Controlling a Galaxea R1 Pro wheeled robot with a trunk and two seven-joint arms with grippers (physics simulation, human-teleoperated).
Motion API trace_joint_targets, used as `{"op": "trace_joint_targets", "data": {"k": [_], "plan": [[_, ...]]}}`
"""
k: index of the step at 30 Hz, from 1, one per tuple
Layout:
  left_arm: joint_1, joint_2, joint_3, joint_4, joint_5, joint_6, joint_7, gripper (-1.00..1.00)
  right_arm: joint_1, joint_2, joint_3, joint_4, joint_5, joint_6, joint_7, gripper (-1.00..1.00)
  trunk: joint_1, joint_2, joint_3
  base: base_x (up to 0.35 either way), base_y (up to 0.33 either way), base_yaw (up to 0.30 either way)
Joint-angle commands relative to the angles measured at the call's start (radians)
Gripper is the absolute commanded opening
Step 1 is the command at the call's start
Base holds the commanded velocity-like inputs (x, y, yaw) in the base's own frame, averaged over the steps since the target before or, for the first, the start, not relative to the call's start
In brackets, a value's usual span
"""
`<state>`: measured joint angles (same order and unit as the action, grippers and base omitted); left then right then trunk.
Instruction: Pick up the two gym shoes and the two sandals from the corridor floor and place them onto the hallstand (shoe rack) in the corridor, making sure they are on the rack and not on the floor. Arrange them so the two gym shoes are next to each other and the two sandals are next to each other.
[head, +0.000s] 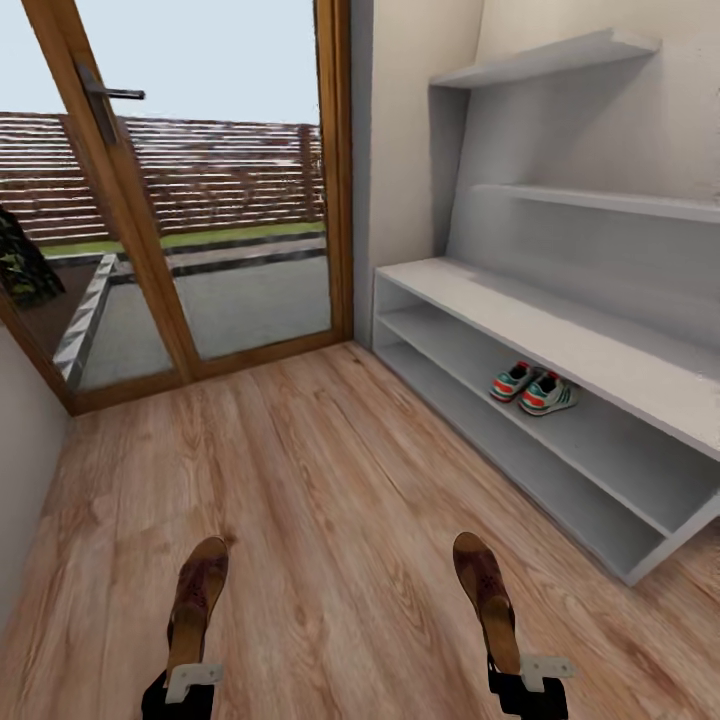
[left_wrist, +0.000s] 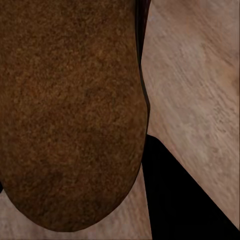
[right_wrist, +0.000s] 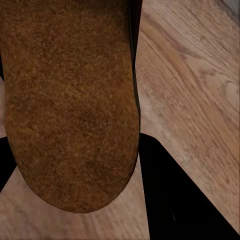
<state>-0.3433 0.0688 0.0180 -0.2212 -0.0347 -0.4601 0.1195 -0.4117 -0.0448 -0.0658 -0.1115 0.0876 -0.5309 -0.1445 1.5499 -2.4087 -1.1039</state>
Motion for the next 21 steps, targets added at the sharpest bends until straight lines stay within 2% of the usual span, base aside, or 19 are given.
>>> {"op": "trace_joint_targets", "data": {"k": [1, 18, 21], "plan": [[0.0, -0.001, 0.002, 0.0, -0.008, -0.001, 0.004, -1.0, -0.001, 0.0, -0.006, 0.001, 0.006, -0.003, -0.003, -1.0, 0.0, 0.0, -0.001, 0.288, 0.204, -0.266], [0.0, -0.001, 0.002, 0.0, -0.008, -0.002, 0.003, -1.0, -0.001, 0.001, -0.006, 0.001, 0.006, -0.003, -0.003, -1.0, 0.0, 0.0, -0.008, 0.307, 0.158, -0.265], [0.0, -0.001, 0.002, 0.0, -0.008, -0.002, 0.003, -1.0, -0.001, 0.002, -0.006, 0.001, 0.006, -0.003, -0.003, -1.0, 0.0, 0.0, -0.009, 0.301, 0.205, -0.121]]}}
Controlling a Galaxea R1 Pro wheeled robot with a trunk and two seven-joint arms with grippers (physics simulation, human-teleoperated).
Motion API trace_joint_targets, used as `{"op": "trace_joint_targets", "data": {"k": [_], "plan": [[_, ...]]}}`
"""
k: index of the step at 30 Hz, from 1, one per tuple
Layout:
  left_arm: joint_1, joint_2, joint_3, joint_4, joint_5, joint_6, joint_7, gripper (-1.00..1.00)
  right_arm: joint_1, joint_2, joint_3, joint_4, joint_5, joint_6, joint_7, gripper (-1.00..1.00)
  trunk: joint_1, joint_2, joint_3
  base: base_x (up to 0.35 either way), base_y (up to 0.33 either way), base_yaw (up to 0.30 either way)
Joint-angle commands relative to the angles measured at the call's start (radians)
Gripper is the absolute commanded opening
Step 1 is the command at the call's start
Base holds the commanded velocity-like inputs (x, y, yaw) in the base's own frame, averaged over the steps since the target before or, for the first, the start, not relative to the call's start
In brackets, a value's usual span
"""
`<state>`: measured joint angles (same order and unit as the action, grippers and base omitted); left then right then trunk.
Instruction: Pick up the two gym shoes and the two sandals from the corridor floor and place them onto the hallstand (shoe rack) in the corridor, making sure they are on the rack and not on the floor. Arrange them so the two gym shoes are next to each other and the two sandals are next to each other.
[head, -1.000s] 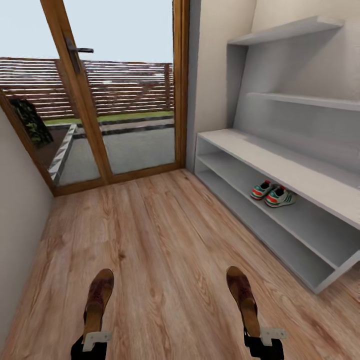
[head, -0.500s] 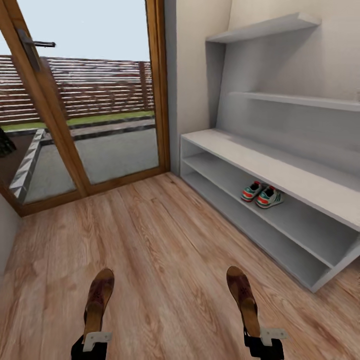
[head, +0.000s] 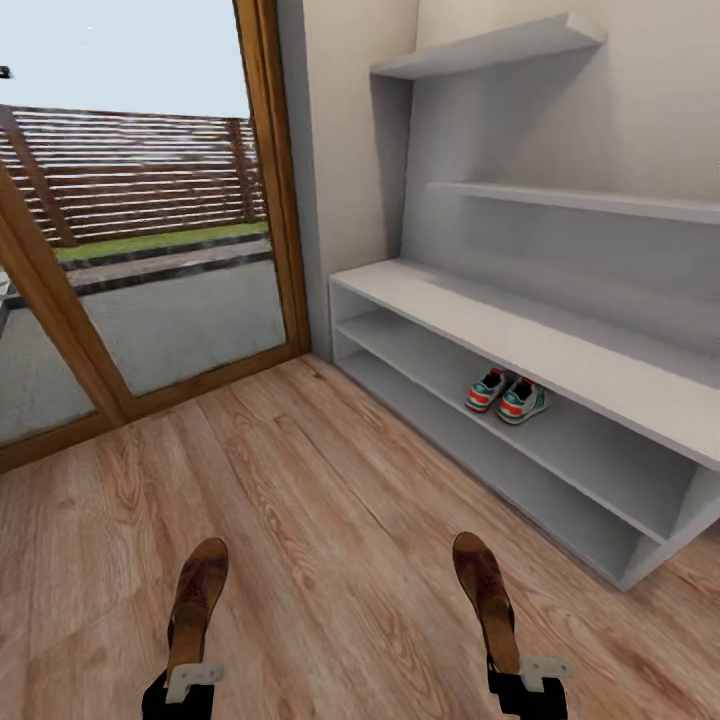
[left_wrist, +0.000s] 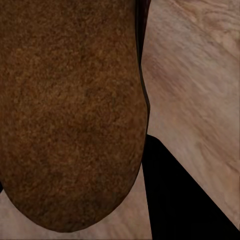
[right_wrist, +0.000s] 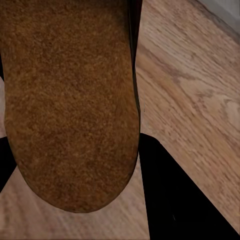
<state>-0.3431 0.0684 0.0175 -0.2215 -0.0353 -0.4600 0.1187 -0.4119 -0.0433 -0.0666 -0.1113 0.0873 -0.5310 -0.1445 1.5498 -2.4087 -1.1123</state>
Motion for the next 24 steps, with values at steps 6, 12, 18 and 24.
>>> {"op": "trace_joint_targets", "data": {"k": [6, 12, 18, 24], "plan": [[-0.001, 0.0, 0.002, 0.001, -0.008, -0.002, 0.004, -1.0, -0.001, 0.0, -0.006, 0.001, 0.006, -0.003, -0.002, -1.0, 0.0, 0.0, -0.001, 0.292, 0.222, -0.02], [-0.001, -0.001, 0.002, 0.001, -0.008, -0.002, 0.005, -1.0, -0.001, -0.001, -0.006, 0.001, 0.007, -0.003, 0.0, -1.0, 0.0, 0.0, -0.001, 0.29, 0.225, -0.002], [-0.001, -0.001, 0.002, 0.001, -0.008, -0.002, 0.004, -1.0, -0.001, -0.003, -0.006, 0.001, 0.008, -0.003, -0.001, -1.0, 0.0, 0.0, -0.001, 0.29, 0.225, 0.0], [-0.001, -0.001, 0.002, 0.001, -0.008, -0.002, 0.005, -1.0, -0.001, -0.003, -0.006, 0.001, 0.008, -0.003, -0.002, -1.0, 0.0, 0.0, -0.001, 0.29, 0.225, 0.0]]}}
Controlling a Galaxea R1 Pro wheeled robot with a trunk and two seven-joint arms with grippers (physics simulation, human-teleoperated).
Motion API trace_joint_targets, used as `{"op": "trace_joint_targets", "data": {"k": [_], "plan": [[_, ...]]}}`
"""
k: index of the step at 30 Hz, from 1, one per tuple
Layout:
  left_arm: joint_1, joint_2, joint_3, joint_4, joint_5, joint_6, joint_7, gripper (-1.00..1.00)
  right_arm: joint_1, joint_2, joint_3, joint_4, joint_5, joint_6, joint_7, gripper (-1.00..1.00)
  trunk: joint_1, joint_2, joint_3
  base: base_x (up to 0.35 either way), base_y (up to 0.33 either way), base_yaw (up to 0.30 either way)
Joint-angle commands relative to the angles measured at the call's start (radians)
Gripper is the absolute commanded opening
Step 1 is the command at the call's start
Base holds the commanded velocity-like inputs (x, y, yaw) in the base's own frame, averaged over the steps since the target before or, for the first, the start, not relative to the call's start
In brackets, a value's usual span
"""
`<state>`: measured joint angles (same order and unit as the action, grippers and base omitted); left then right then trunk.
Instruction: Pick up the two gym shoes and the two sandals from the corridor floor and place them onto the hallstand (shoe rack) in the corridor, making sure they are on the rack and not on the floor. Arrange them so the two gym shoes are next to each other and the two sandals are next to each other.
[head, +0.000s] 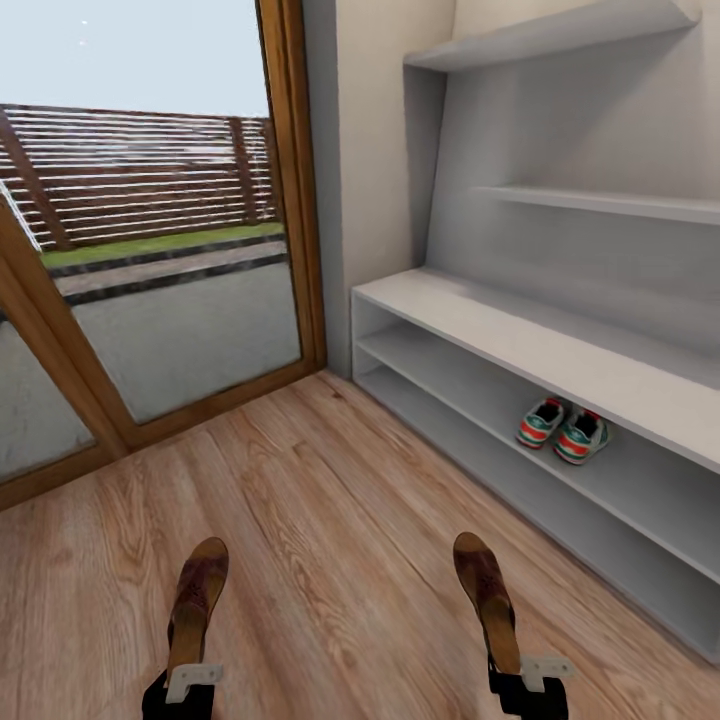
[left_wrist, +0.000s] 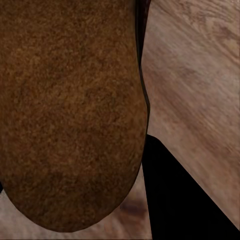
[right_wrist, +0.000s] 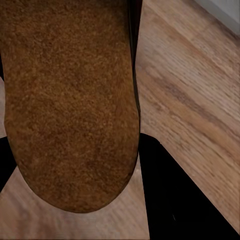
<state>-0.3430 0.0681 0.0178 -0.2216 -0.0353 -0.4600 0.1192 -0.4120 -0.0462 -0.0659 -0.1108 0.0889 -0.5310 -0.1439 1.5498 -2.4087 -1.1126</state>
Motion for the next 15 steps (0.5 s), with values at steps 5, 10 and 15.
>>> {"op": "trace_joint_targets", "data": {"k": [5, 10, 15], "plan": [[-0.001, 0.0, 0.002, 0.001, -0.008, -0.002, 0.004, -1.0, -0.001, 0.0, -0.006, 0.002, 0.006, -0.003, -0.003, -1.0, 0.0, 0.0, -0.001, 0.29, 0.225, 0.0], [-0.001, 0.0, 0.002, 0.001, -0.008, -0.002, 0.004, -1.0, -0.001, 0.0, -0.006, 0.002, 0.006, -0.003, -0.003, -1.0, 0.0, 0.0, -0.001, 0.29, 0.225, 0.0], [-0.001, 0.001, 0.002, 0.001, -0.007, -0.002, 0.005, -1.0, -0.001, 0.0, -0.006, 0.001, 0.006, -0.003, -0.003, -1.0, 0.0, 0.0, -0.001, 0.29, 0.225, 0.0]]}}
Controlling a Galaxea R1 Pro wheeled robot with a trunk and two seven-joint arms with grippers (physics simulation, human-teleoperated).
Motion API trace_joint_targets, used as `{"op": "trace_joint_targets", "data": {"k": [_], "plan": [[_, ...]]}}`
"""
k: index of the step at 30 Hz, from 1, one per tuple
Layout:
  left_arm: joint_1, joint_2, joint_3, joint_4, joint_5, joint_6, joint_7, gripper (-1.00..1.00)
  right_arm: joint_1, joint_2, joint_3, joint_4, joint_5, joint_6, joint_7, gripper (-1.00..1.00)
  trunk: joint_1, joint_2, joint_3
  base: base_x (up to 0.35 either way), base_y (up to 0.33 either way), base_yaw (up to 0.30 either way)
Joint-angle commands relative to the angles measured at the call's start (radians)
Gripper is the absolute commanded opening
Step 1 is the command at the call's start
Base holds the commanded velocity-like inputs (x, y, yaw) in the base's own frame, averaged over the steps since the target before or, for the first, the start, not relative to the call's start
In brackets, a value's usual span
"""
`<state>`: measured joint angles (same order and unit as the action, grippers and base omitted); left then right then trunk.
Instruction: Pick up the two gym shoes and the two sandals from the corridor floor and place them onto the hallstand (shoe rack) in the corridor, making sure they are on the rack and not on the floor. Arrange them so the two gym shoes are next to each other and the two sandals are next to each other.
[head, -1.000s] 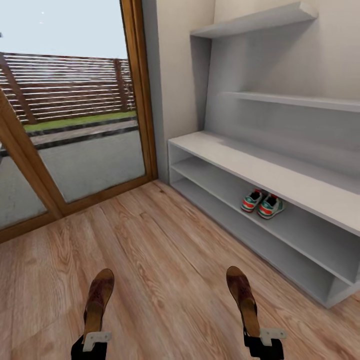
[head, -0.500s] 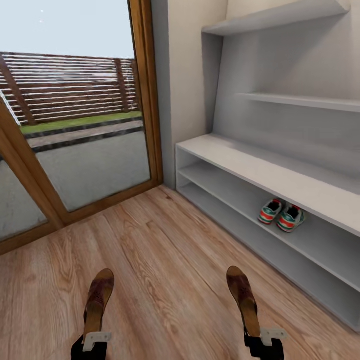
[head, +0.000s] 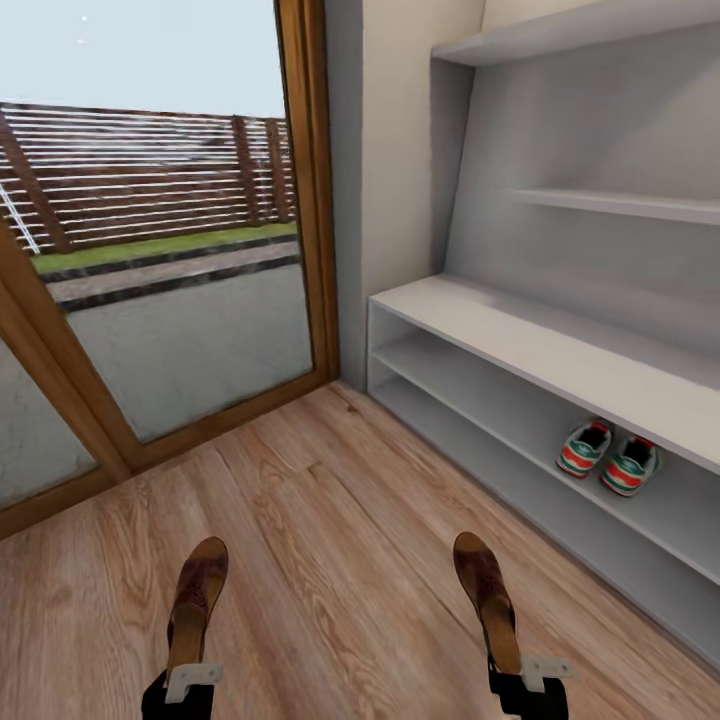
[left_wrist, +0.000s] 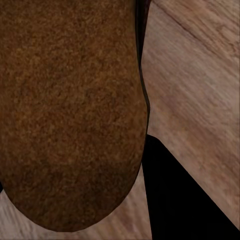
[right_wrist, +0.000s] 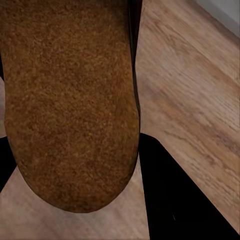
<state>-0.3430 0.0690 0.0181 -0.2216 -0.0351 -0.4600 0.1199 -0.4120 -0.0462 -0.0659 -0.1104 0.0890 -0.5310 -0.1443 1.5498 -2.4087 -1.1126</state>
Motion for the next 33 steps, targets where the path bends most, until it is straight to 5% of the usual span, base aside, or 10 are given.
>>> {"op": "trace_joint_targets", "data": {"k": [1, 9, 33], "plan": [[-0.001, 0.0, 0.002, 0.001, -0.008, -0.002, 0.004, -1.0, -0.001, 0.0, -0.006, 0.001, 0.006, -0.003, -0.003, -1.0, 0.0, 0.0, -0.001, 0.29, 0.225, 0.0], [-0.001, 0.0, 0.002, 0.001, -0.008, -0.002, 0.004, -1.0, -0.001, 0.0, -0.006, 0.0, 0.006, -0.003, -0.004, -1.0, 0.0, 0.0, -0.001, 0.29, 0.225, -0.052], [-0.001, 0.0, 0.002, 0.001, -0.007, -0.002, 0.004, -1.0, -0.001, 0.001, -0.006, 0.0, 0.005, -0.003, -0.005, -1.0, 0.0, 0.0, -0.001, 0.265, 0.247, -0.259]]}}
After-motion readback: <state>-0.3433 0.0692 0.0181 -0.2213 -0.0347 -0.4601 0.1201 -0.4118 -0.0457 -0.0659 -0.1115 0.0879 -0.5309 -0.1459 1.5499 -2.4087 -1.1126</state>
